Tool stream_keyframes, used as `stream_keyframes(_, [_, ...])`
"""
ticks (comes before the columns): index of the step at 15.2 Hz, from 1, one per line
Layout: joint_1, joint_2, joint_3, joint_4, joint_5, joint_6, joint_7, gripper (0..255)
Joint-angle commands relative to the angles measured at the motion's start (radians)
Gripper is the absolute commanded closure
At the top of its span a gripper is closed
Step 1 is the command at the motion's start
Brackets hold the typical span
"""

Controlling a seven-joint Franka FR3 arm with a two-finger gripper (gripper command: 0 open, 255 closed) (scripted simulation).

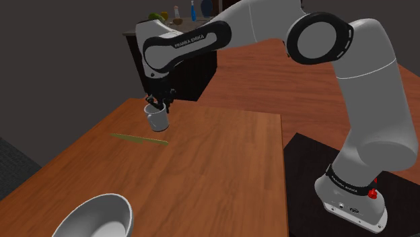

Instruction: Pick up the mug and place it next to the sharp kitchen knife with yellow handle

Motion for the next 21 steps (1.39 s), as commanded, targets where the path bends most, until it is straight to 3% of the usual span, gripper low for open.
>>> stream_keyframes(1, [0.0, 0.008, -0.002, -0.014, -0.002, 0.022, 0.0, 255])
stream_keyframes(11, [-0.003, 0.041, -0.009, -0.095, -0.014, 0.135, 0.005, 255])
stream_keyframes(18, [-0.003, 0.041, -0.009, -0.095, -0.014, 0.135, 0.005, 255])
stream_keyframes(19, [-0.003, 0.041, -0.009, -0.095, -0.014, 0.135, 0.005, 0])
stream_keyframes(21, [-0.003, 0.041, -0.009, -0.095, -0.014, 0.135, 0.005, 0])
